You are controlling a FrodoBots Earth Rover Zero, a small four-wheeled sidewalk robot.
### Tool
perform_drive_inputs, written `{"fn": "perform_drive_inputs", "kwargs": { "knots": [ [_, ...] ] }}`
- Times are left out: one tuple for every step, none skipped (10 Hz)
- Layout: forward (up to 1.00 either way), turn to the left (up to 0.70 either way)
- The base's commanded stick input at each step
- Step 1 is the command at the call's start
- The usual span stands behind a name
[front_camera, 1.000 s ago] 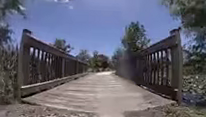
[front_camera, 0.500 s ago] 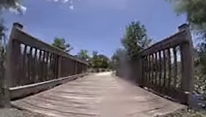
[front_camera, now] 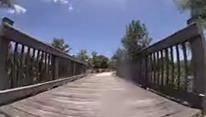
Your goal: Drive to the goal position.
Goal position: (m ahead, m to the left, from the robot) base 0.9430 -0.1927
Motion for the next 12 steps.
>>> {"fn": "perform_drive_inputs", "kwargs": {
  "knots": [
    [0.45,0.0],
    [0.45,0.0],
    [0.45,0.0],
    [0.45,0.0],
    [0.45,0.0],
    [0.45,0.0],
    [0.45,0.0],
    [0.45,0.0],
    [0.45,0.0],
    [0.45,0.0],
    [0.45,0.0],
    [0.45,0.0]
  ]
}}
